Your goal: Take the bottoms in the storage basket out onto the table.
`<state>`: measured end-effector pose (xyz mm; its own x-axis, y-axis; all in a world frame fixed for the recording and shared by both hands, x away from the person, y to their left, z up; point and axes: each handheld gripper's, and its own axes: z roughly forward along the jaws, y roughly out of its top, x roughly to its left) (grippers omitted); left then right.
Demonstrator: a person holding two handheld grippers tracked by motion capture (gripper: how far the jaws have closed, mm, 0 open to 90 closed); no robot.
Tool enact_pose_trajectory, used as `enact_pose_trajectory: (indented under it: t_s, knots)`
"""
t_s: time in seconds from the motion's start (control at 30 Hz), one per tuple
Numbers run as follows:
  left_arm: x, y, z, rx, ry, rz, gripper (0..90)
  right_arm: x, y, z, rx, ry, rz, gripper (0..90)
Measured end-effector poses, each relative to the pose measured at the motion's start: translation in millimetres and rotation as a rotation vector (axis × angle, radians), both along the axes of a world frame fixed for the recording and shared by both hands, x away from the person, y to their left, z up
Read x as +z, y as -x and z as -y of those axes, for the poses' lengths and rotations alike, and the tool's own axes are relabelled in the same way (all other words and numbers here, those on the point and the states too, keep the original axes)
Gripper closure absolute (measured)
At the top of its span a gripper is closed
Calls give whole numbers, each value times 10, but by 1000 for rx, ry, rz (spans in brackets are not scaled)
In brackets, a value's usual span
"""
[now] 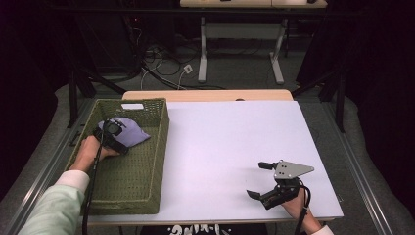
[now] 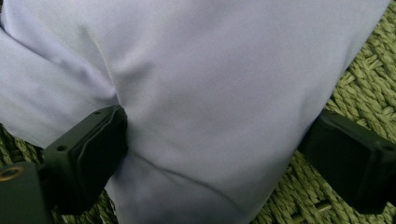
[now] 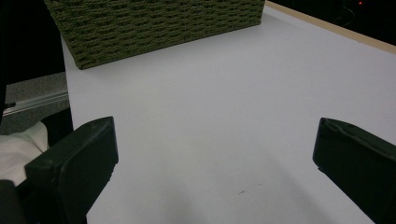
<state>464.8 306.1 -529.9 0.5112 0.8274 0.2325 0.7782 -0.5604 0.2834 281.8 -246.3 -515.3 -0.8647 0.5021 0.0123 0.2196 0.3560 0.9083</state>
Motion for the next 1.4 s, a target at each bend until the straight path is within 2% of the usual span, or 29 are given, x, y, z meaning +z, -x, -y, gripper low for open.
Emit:
enact_pose_trajectory:
  t_s: [0.1,0.17,0.27,0.37,0.47,0.53,0.57,0.77,1.03,1.17,1.4]
  knots:
    - [5,3,-7,3,15,-1,111,-1,-2,2,-3,-1,-4,0]
    - [23,6,-28,7,43,12,169,-2,-3,3,-4,1,-3,0]
    - [29,6,-52,9,47,23,270,-4,-2,-1,-2,2,-4,0]
    - [31,5,-45,8,48,22,298,-5,-4,-2,-3,2,-2,0]
    - [45,11,-49,16,69,21,380,-7,-8,-1,-4,3,-2,1]
    - [60,12,-51,20,64,34,407,-8,-10,-2,-4,3,-2,1]
    - [66,11,-56,20,69,37,452,-9,-11,-2,-5,7,-4,2]
    - [67,8,-43,25,47,48,539,-6,-6,3,-6,2,1,3]
    - [73,8,-27,34,21,52,672,1,-7,17,-13,-1,6,4]
    - [79,12,-33,35,27,53,738,2,-5,14,-10,-4,5,4]
    - [125,33,-20,38,29,60,778,2,-6,18,-13,0,6,5]
